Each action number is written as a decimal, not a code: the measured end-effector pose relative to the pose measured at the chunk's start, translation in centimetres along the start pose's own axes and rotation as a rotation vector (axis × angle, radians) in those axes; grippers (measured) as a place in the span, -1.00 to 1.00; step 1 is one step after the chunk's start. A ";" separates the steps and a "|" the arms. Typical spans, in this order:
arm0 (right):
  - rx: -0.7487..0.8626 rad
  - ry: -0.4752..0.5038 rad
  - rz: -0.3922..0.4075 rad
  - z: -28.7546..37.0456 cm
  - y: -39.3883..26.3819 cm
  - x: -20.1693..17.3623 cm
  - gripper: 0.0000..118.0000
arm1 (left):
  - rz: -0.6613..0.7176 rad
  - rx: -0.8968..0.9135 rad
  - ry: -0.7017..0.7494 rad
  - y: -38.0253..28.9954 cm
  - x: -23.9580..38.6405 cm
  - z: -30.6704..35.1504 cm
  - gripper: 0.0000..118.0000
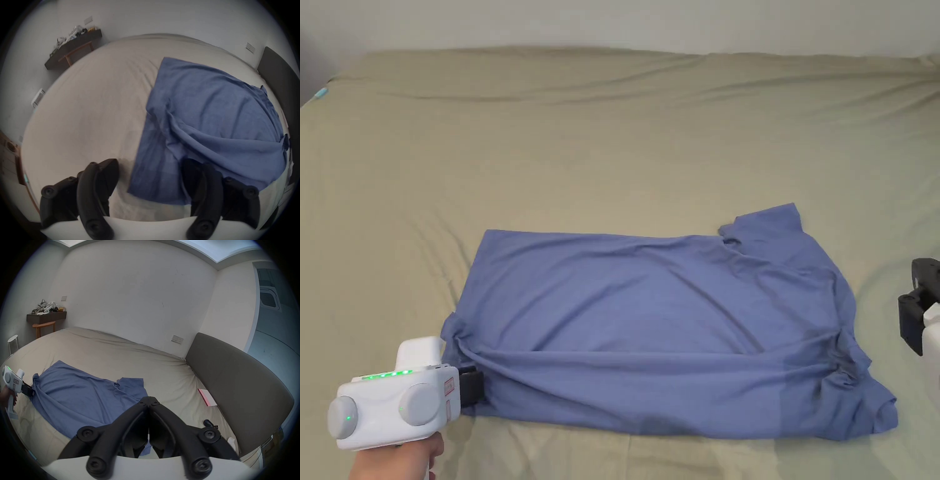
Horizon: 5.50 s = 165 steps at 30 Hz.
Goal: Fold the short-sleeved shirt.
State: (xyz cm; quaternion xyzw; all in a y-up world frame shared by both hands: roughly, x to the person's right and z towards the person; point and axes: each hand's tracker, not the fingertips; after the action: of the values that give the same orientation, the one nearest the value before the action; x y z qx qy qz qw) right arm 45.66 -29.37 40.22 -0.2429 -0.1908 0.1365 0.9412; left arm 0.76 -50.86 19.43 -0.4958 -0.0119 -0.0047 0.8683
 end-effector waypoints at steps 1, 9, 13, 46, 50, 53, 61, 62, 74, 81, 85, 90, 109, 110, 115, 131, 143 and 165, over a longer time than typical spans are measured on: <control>-0.008 -0.001 0.002 -0.2 -0.1 0.1 -0.97 | -0.020 0.030 0.046 -0.1 0.4 0.5 0.35; -0.177 0.012 -0.027 -4.7 -2.1 0.9 -0.88 | -0.221 0.075 0.041 0.2 3.3 3.0 -0.91; -0.389 0.122 -0.120 -9.8 -5.8 2.3 0.82 | -0.157 0.141 0.024 0.5 2.3 5.8 -0.91; -0.572 0.232 -0.169 -5.4 -6.5 4.6 -0.77 | -0.297 0.213 0.050 0.2 0.2 14.8 -0.91; -0.673 0.246 -0.255 -3.2 -9.5 4.9 -0.77 | -0.302 0.133 0.045 -2.6 -1.3 14.0 -0.91; -0.736 0.241 -0.273 -3.0 -12.9 4.0 -0.77 | -0.344 0.031 0.043 -5.2 -1.7 12.5 -0.91; -0.835 0.223 -0.244 -5.3 -20.9 1.2 -0.77 | -0.372 -0.122 0.046 -9.6 -2.2 7.1 -0.91; -0.829 0.230 -0.238 -5.8 -21.7 1.1 -0.76 | -0.374 -0.124 0.047 -9.6 -2.1 6.9 -0.91; -0.406 0.102 -0.210 -3.0 -11.0 4.9 0.73 | -0.162 0.201 -0.110 -3.0 -2.9 14.8 0.89; 0.095 0.026 -0.106 4.3 3.4 3.8 0.73 | -0.162 0.791 -0.106 3.8 0.7 28.7 0.88; 0.238 0.029 -0.104 7.7 7.8 1.8 0.64 | -0.191 0.939 -0.079 4.4 4.0 33.5 0.41; 0.307 0.063 -0.070 9.4 9.2 -1.6 0.03 | -0.224 1.008 -0.053 3.5 7.2 34.5 -0.27; 0.183 0.100 -0.019 2.8 6.1 -4.9 -0.97 | -0.365 0.688 -0.128 4.9 9.2 22.5 -1.00; 0.160 0.107 -0.027 2.1 5.7 -4.7 -0.97 | -0.359 0.640 -0.131 4.8 8.7 20.4 -1.00; 0.067 0.084 -0.022 -0.9 3.3 -3.6 -0.97 | -0.320 0.293 -0.110 6.1 5.6 6.9 0.37; -0.143 0.068 0.002 -7.0 -0.2 -2.1 -0.97 | -0.163 0.065 -0.055 13.9 2.9 -7.9 0.10; -0.253 0.128 -0.074 -13.1 0.1 1.1 0.21 | -0.348 0.303 -0.017 11.8 5.7 2.4 -0.97; -0.624 0.214 -0.090 -25.2 -7.9 0.4 -0.85 | -0.347 0.349 -0.028 7.1 2.5 6.6 -0.97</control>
State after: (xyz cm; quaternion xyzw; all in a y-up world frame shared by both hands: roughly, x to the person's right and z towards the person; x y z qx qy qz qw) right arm 58.07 -46.14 23.97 -0.5236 -0.1341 0.0037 0.8413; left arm 3.34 -41.52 16.74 -0.3290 -0.1094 -0.1447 0.9267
